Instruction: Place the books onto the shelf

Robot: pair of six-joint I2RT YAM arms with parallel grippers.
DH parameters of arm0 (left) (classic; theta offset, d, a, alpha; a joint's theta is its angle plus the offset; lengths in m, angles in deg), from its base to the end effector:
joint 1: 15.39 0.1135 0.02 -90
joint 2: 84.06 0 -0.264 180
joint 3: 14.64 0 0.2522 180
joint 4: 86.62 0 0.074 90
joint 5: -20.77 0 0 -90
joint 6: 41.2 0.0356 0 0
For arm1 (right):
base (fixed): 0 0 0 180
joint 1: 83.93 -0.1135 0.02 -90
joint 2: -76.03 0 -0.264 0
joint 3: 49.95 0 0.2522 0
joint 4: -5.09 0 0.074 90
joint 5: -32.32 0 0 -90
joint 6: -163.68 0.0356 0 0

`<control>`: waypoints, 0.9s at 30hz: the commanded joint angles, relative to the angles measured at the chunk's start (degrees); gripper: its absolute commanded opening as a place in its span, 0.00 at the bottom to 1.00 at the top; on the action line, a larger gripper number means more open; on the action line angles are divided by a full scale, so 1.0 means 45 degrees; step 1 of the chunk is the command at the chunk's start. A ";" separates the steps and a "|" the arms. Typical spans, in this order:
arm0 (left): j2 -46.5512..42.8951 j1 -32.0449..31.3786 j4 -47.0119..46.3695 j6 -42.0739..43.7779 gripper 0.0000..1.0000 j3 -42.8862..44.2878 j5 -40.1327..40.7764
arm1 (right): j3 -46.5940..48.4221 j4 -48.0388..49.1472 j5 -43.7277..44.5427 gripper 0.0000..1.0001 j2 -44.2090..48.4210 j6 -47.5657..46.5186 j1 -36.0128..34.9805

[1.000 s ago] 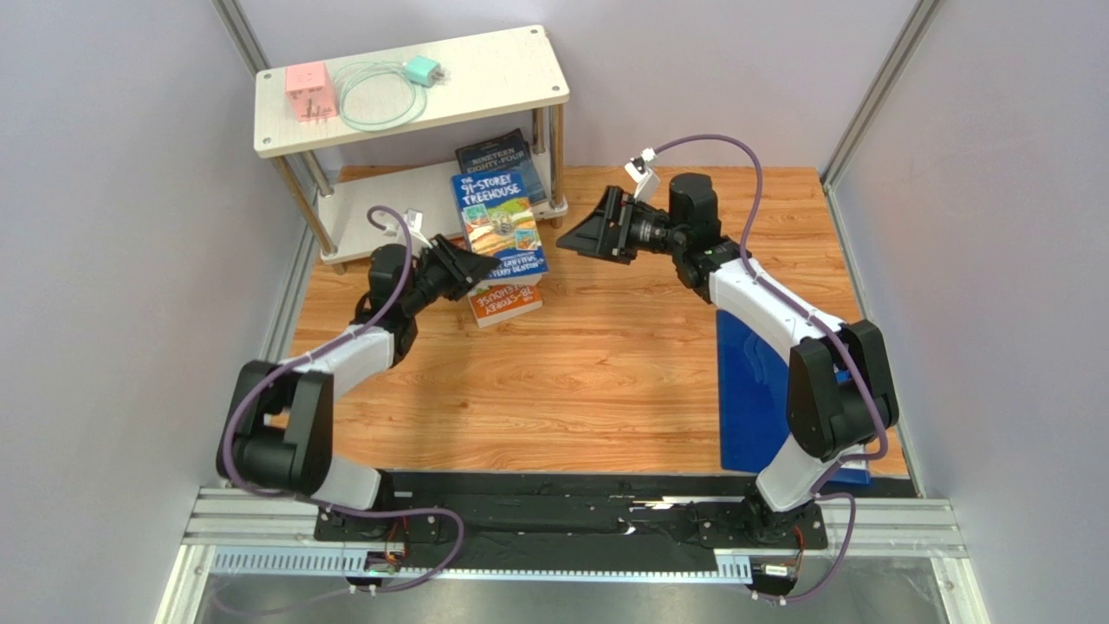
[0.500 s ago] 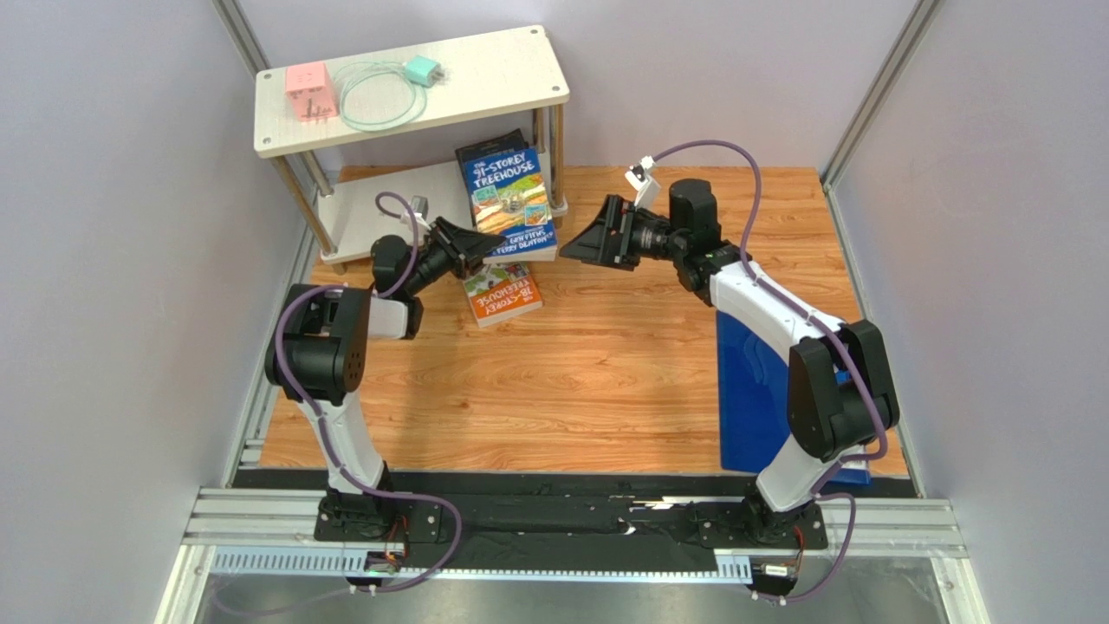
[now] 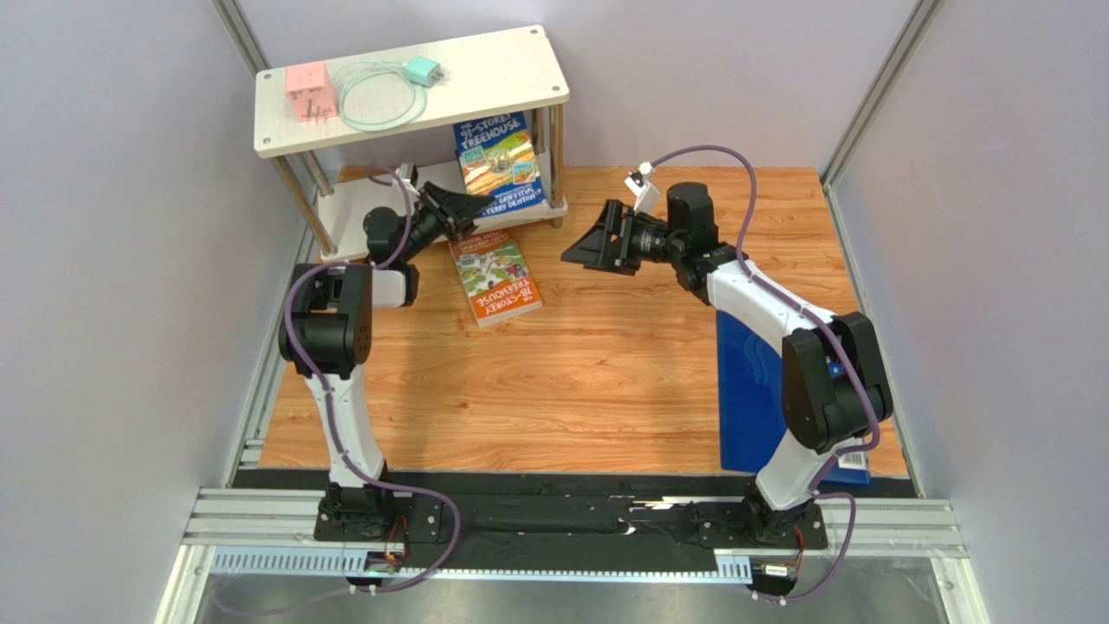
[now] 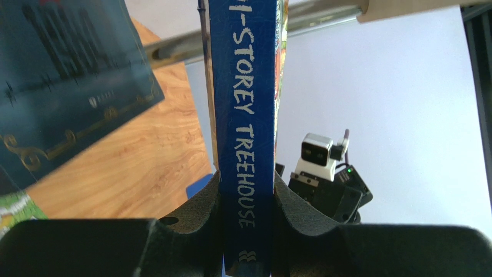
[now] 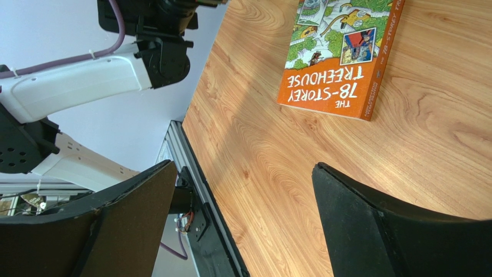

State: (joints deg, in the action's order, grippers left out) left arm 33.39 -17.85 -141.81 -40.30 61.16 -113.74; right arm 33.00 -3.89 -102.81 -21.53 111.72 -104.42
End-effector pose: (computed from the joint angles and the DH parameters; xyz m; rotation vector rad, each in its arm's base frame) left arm 0.4253 -0.0433 0.2034 -0.4596 1.6165 -1.7824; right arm 0.3561 0.1600 0.2719 -0.2403 2.1289 1.4109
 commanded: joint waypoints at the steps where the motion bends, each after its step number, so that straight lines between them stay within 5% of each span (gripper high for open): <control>1: 0.0345 0.0234 -0.1439 -0.0259 0.00 0.1836 0.0009 | -0.0160 0.0169 -0.0188 0.93 -0.0156 -0.0348 0.0061; 12: 0.1302 0.0312 0.2761 0.0756 0.00 0.4297 -0.0050 | -0.0492 0.0111 -0.0227 0.93 -0.0137 -0.0485 0.0100; 18: 0.1343 0.0312 0.4030 0.1399 0.00 0.4047 0.0534 | -0.0609 0.0130 -0.0265 0.93 -0.0117 -0.0505 0.0178; 27: 0.1400 0.0312 0.7721 0.3138 0.13 0.5567 0.0302 | -0.0805 0.0306 -0.0304 0.93 -0.0078 -0.0349 0.0295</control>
State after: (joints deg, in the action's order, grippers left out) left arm 41.01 -16.74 -109.33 -31.23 80.55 -112.17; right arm 29.83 -4.70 -103.22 -22.25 110.46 -103.61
